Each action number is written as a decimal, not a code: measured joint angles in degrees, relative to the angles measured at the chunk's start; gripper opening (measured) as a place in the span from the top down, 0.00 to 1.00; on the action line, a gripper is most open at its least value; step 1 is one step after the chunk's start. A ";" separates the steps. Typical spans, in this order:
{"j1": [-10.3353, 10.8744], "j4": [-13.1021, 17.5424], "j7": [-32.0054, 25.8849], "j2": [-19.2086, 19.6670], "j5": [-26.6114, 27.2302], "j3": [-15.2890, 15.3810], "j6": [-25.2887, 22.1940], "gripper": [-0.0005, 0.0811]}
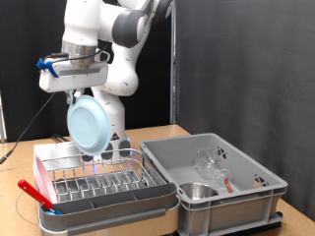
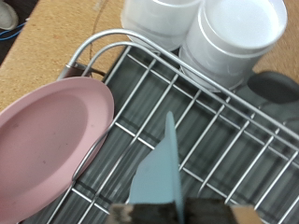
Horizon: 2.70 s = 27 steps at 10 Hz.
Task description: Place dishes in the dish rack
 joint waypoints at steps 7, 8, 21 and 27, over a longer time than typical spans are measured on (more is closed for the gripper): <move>-18.03 2.93 0.58 2.26 8.71 14.86 0.92 0.97; -20.68 3.47 0.58 2.04 9.10 16.84 -0.22 0.97; -34.52 4.10 -0.76 -4.54 18.63 25.01 -5.16 0.97; -44.38 5.74 -1.28 -7.46 24.27 33.92 -4.69 0.97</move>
